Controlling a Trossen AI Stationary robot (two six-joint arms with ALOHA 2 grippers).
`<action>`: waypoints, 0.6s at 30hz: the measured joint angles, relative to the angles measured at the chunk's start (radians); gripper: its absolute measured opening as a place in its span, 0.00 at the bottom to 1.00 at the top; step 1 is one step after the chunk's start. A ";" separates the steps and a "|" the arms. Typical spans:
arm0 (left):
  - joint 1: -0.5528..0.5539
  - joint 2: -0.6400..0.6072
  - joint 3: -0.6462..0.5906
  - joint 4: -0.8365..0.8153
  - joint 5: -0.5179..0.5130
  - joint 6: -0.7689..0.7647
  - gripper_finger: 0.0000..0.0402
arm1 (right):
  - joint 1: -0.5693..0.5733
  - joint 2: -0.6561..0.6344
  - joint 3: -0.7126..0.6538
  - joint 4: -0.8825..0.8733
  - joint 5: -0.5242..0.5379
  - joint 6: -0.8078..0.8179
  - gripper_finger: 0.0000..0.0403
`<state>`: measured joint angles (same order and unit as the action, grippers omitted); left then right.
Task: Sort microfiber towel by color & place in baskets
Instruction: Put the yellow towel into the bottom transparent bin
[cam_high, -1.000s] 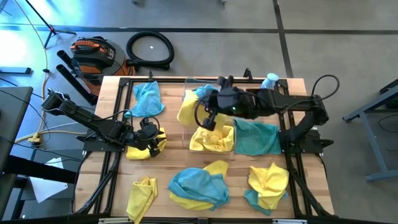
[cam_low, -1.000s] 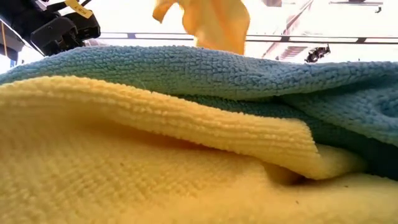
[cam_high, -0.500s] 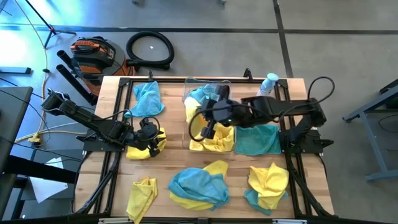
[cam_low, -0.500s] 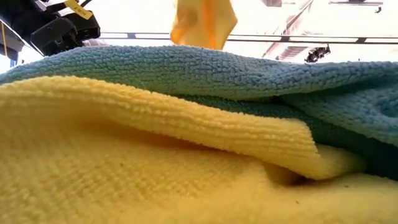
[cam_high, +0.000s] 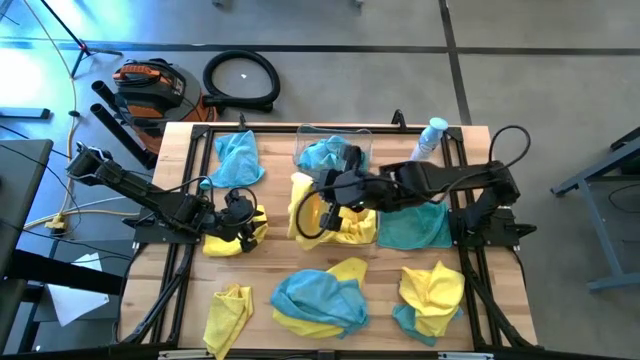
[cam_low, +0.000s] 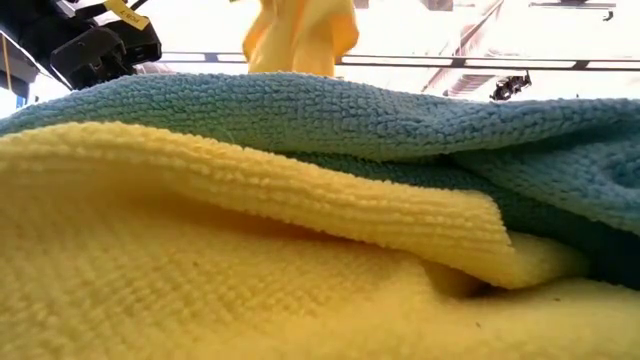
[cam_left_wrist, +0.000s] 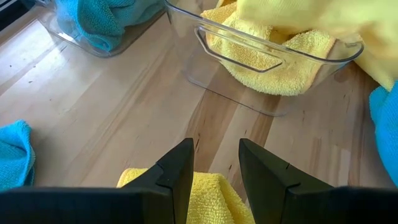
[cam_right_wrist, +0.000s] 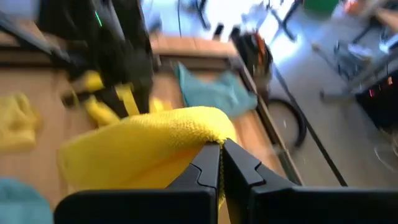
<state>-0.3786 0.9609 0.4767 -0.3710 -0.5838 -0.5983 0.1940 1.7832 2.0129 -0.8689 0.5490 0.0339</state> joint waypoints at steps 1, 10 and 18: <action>0.000 0.000 0.000 0.000 0.000 0.000 0.29 | -0.005 0.006 0.000 -0.034 0.001 0.016 0.00; 0.000 0.000 0.000 0.001 0.000 0.000 0.29 | -0.045 0.081 0.000 -0.381 0.114 0.316 0.00; 0.000 0.000 0.000 0.004 0.000 -0.001 0.29 | -0.063 0.195 -0.002 -0.437 -0.275 0.477 0.00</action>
<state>-0.3786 0.9609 0.4767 -0.3675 -0.5842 -0.5991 0.1307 1.9777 2.0113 -1.3062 0.2739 0.5111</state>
